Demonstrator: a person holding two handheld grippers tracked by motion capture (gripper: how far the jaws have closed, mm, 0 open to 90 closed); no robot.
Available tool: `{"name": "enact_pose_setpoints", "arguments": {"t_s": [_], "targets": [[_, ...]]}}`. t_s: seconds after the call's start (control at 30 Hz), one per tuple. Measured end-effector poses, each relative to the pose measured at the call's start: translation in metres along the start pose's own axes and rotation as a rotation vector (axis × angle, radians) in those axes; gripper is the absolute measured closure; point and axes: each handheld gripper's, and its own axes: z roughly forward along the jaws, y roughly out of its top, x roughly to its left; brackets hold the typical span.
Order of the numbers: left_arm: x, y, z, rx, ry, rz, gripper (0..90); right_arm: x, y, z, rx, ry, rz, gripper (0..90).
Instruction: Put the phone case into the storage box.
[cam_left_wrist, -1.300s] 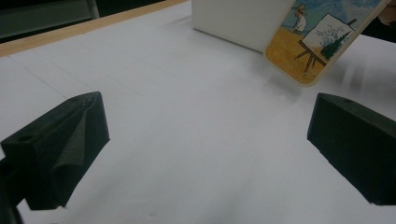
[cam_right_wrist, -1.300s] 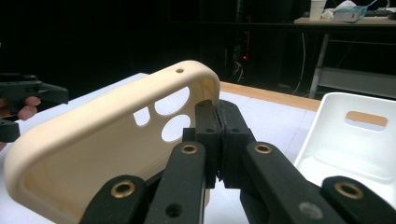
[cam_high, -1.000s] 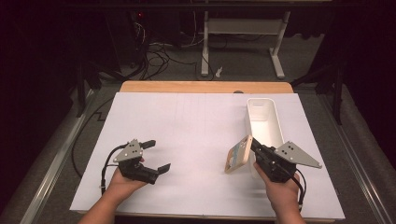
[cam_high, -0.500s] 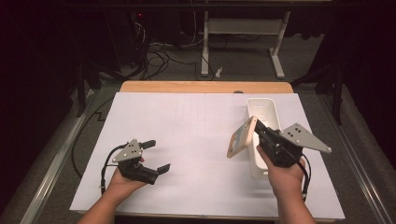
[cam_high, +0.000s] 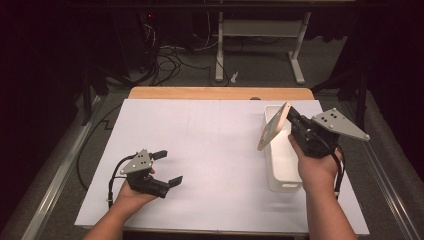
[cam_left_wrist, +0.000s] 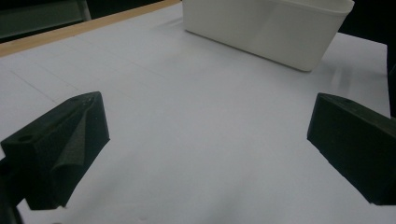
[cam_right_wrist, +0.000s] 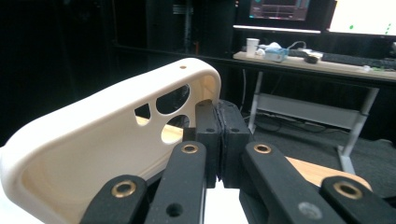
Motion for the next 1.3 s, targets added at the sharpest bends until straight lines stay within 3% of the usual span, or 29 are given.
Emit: {"name": "enact_pose_setpoints", "arguments": {"t_s": [0.37,0.63,1.3], "targets": [[0.0,0.0,0.0,-0.002,-0.002,-0.001,0.2,-0.026,0.005,0.01,0.009,-0.097,0.023,90.0],[0.0,0.0,0.0,-0.002,-0.004,-0.003,0.2,-0.04,0.003,0.03,0.037,-0.201,0.058,90.0],[0.0,-0.002,0.001,0.007,-0.01,-0.003,0.2,-0.049,-0.022,0.09,0.106,-0.445,0.144,89.8]]}}
